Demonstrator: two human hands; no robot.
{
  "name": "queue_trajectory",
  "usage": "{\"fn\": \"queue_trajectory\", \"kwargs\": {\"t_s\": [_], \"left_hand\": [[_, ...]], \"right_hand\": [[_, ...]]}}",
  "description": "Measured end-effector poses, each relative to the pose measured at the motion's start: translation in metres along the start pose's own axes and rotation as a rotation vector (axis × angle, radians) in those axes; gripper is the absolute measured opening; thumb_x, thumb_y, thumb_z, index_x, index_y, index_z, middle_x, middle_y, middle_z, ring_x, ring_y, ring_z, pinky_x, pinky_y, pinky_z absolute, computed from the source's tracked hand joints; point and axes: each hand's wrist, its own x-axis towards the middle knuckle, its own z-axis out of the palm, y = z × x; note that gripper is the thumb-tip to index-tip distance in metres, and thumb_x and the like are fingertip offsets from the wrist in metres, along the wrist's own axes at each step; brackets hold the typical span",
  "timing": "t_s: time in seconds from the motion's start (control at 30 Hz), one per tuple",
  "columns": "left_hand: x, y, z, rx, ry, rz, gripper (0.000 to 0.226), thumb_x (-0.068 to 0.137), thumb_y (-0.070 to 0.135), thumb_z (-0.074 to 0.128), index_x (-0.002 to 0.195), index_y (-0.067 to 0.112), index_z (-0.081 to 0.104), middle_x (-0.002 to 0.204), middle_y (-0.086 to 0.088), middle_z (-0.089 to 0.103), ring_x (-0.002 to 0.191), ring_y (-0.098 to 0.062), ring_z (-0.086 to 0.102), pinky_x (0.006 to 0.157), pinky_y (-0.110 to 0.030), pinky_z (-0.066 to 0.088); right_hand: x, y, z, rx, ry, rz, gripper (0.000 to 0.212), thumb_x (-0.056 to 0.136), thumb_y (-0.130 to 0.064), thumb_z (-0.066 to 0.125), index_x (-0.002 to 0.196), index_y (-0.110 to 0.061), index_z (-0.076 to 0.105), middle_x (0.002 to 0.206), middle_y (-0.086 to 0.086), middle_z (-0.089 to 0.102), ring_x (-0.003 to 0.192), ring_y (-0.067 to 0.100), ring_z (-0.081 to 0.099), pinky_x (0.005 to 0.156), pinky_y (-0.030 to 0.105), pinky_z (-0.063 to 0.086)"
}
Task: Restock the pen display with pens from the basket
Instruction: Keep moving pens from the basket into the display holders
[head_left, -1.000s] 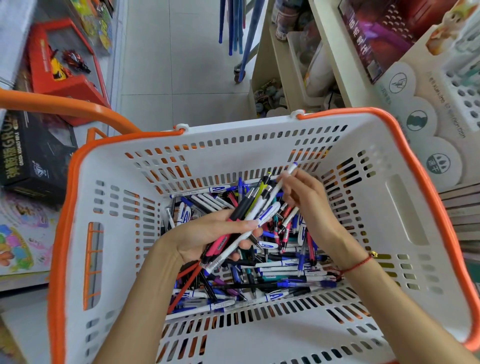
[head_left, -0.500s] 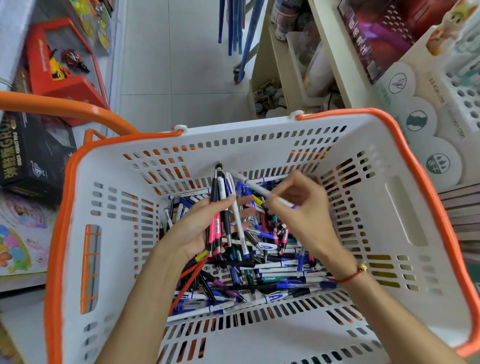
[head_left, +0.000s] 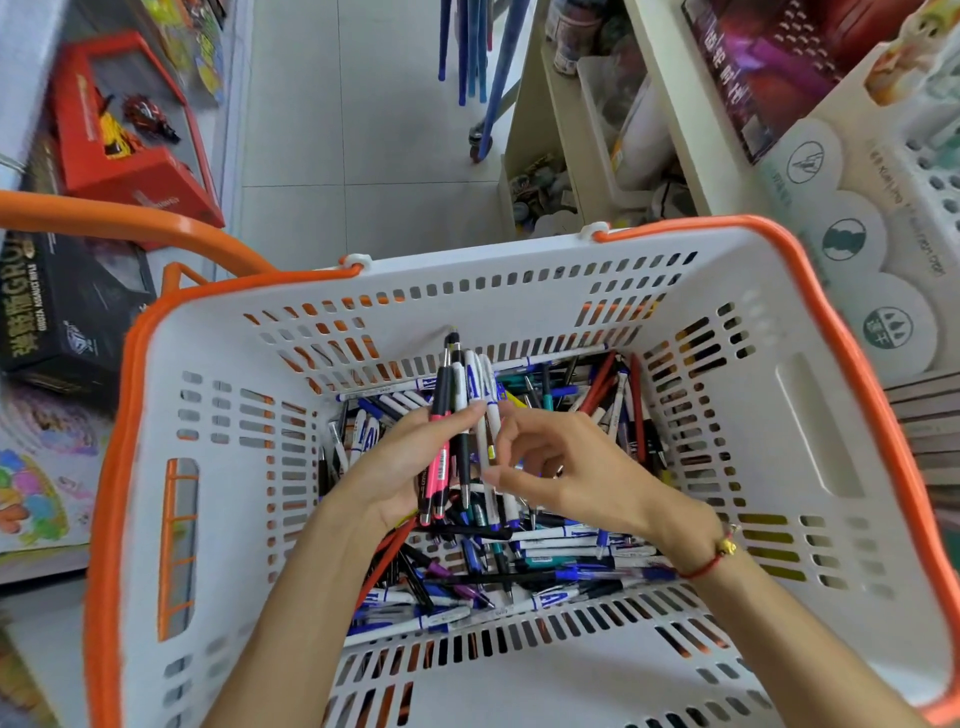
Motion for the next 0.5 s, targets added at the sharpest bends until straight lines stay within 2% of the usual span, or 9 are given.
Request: {"fn": "queue_trajectory", "kwargs": {"t_s": [0.07,0.13,0.23,0.3,0.33,0.4,0.5], "left_hand": [[-0.001,0.0,0.0,0.025,-0.037,-0.015,0.012,0.094,0.023,0.06,0.091,0.014,0.067,0.067,0.005,0.072,0.055,-0.002,0.067,0.05,-0.017,0.053],[-0.001,0.0,-0.004,-0.002,-0.074,-0.031,0.017,0.093,0.022,0.059,0.096,0.01,0.07,0.074,-0.001,0.071,0.064,-0.011,0.068,0.054,-0.021,0.055],[-0.001,0.002,-0.01,-0.064,-0.138,-0.074,0.033,0.081,0.021,0.066,0.107,0.001,0.065,0.089,-0.012,0.061,0.076,-0.022,0.062,0.077,-0.041,0.061],[-0.001,0.002,-0.012,-0.058,-0.195,-0.102,0.034,0.075,0.018,0.068,0.104,0.002,0.063,0.09,-0.011,0.062,0.076,-0.02,0.065,0.076,-0.041,0.061],[-0.003,0.002,-0.011,-0.017,-0.231,-0.11,0.032,0.074,0.018,0.067,0.102,0.004,0.063,0.088,-0.01,0.063,0.077,-0.02,0.067,0.075,-0.039,0.061],[-0.006,0.002,-0.009,0.066,-0.318,-0.123,0.028,0.075,0.019,0.066,0.101,0.008,0.065,0.086,-0.006,0.067,0.082,-0.018,0.068,0.073,-0.037,0.061],[-0.008,-0.001,-0.006,0.109,-0.394,-0.17,0.037,0.077,0.019,0.065,0.112,0.008,0.061,0.097,-0.004,0.071,0.085,-0.015,0.069,0.072,-0.035,0.061]], "right_hand": [[0.0,0.0,0.0,-0.017,-0.02,0.015,0.023,0.093,-0.031,0.064,0.079,-0.012,0.064,0.066,-0.005,0.066,0.057,0.012,0.063,0.057,0.025,0.052],[-0.001,-0.002,-0.001,-0.043,0.013,0.003,0.033,0.095,-0.038,0.059,0.074,-0.016,0.071,0.061,0.002,0.068,0.05,0.017,0.063,0.051,0.024,0.051],[-0.001,-0.004,-0.007,0.085,0.305,-0.017,0.041,0.096,-0.039,0.055,0.067,-0.015,0.07,0.049,0.008,0.059,0.039,0.014,0.049,0.047,0.022,0.038],[0.004,-0.001,-0.011,0.1,0.46,0.012,0.036,0.094,-0.041,0.058,0.072,-0.014,0.067,0.054,0.012,0.056,0.045,0.013,0.044,0.051,0.025,0.037],[0.007,0.002,-0.01,0.081,0.474,0.052,0.032,0.091,-0.045,0.06,0.077,-0.017,0.066,0.06,0.012,0.058,0.05,0.014,0.045,0.054,0.029,0.038],[0.011,0.006,-0.006,0.06,0.394,0.139,0.035,0.082,-0.054,0.065,0.086,-0.019,0.063,0.071,0.011,0.062,0.057,0.013,0.049,0.057,0.032,0.042],[0.011,0.007,0.0,0.141,0.278,0.171,0.051,0.078,-0.055,0.068,0.088,-0.006,0.058,0.07,0.015,0.052,0.059,0.014,0.043,0.055,0.025,0.038]]}}
